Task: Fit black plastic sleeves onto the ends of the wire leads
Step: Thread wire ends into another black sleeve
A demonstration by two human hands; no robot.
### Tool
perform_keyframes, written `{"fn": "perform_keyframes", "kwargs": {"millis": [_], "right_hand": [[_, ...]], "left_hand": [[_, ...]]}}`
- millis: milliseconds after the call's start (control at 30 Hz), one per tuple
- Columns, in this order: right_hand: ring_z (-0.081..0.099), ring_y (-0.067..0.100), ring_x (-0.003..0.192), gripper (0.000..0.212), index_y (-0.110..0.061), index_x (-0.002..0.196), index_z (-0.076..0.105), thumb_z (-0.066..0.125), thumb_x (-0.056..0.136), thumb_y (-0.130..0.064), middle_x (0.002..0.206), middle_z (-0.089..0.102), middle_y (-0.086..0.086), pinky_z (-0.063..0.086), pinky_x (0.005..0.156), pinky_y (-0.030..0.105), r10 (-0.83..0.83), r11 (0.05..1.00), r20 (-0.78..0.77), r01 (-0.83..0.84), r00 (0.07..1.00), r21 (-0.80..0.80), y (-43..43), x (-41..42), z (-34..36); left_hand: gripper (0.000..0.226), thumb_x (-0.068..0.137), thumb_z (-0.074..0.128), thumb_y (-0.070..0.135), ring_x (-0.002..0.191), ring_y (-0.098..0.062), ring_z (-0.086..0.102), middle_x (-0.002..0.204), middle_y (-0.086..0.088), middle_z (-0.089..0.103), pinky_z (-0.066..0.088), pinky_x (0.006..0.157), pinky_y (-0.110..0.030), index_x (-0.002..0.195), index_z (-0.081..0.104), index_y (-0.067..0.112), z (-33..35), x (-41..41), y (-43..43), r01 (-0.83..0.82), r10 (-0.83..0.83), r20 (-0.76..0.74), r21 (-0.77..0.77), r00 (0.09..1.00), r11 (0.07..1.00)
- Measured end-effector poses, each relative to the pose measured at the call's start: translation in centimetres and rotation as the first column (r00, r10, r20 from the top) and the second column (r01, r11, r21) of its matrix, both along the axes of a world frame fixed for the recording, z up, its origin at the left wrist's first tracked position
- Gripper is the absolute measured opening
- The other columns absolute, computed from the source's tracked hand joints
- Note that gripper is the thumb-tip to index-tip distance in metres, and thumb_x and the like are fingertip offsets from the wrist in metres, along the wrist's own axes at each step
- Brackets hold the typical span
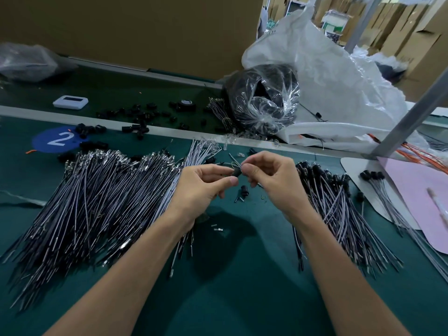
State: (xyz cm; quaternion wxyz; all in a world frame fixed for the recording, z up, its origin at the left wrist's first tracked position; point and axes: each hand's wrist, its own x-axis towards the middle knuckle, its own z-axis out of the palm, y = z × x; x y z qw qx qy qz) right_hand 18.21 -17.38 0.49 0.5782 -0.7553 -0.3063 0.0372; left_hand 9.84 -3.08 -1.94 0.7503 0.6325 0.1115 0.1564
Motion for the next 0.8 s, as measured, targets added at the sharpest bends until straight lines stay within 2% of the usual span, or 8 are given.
{"fn": "perform_keyframes", "kwargs": {"millis": [133, 233, 400, 533, 667, 800], "right_hand": [[0.054, 0.011, 0.052, 0.003, -0.008, 0.082, 0.071, 0.073, 0.084, -0.007, 0.063, 0.066, 0.002, 0.047, 0.054, 0.023, -0.011, 1.0, 0.01, 0.011, 1.0, 0.021, -0.3, -0.5, -0.6], [0.055, 0.01, 0.05, 0.006, -0.012, 0.079, 0.074, 0.077, 0.08, -0.007, 0.061, 0.068, 0.004, 0.047, 0.052, 0.021, -0.026, 0.999, 0.028, 0.025, 0.999, 0.03, -0.7, -0.6, -0.8], [0.056, 0.011, 0.047, 0.011, -0.011, 0.074, 0.071, 0.08, 0.075, -0.005, 0.059, 0.069, 0.002, 0.047, 0.048, 0.021, 0.001, 0.999, -0.031, 0.0, 1.0, 0.05, -1.2, -0.5, -0.8], [0.061, 0.012, 0.053, 0.015, -0.008, 0.079, 0.072, 0.072, 0.078, 0.007, 0.062, 0.069, 0.005, 0.05, 0.054, 0.02, 0.108, 0.991, -0.075, -0.101, 0.991, 0.085, -2.1, -0.2, -0.6], [0.062, 0.012, 0.053, 0.024, -0.009, 0.078, 0.07, 0.066, 0.08, 0.015, 0.061, 0.069, 0.001, 0.052, 0.056, 0.02, 0.142, 0.988, -0.085, -0.136, 0.986, 0.078, -2.1, -0.2, -0.9], [0.061, 0.012, 0.051, 0.025, -0.007, 0.076, 0.069, 0.064, 0.079, 0.017, 0.063, 0.068, 0.009, 0.052, 0.054, 0.021, 0.175, 0.978, -0.119, -0.159, 0.977, 0.133, -1.9, -0.4, -1.0]], "left_hand": [[0.015, 0.075, 0.08, 0.003, 0.047, -0.005, 0.051, 0.064, 0.002, 0.072, 0.043, 0.05, -0.013, 0.087, 0.076, 0.011, -0.1, -0.1, 0.0, 0.008, -0.011, 0.032, 0.092, 0.999, 0.996], [0.017, 0.074, 0.08, 0.001, 0.047, -0.004, 0.054, 0.065, 0.003, 0.073, 0.044, 0.05, -0.012, 0.085, 0.076, 0.013, -0.1, 0.0, -0.1, 0.01, -0.018, 0.049, 0.162, 0.999, 0.987], [0.017, 0.075, 0.079, 0.0, 0.049, -0.007, 0.059, 0.066, -0.001, 0.073, 0.042, 0.046, -0.014, 0.09, 0.077, 0.008, 0.0, -0.3, -0.2, 0.06, -0.078, 0.053, 0.277, 0.996, 0.959], [0.017, 0.078, 0.075, -0.006, 0.061, -0.018, 0.071, 0.076, -0.014, 0.075, 0.055, 0.052, -0.022, 0.093, 0.075, 0.001, 0.1, -0.4, -0.2, 0.09, -0.106, 0.067, 0.213, 0.992, 0.973], [0.018, 0.077, 0.074, -0.007, 0.062, -0.019, 0.072, 0.075, -0.013, 0.075, 0.059, 0.059, -0.024, 0.095, 0.073, -0.002, 0.1, -0.5, -0.3, 0.115, -0.13, 0.082, 0.163, 0.988, 0.98], [0.018, 0.077, 0.073, -0.007, 0.062, -0.019, 0.072, 0.072, -0.011, 0.074, 0.059, 0.06, -0.024, 0.094, 0.073, 0.0, 0.2, -0.6, -0.5, 0.141, -0.155, 0.099, 0.137, 0.983, 0.981]]}}
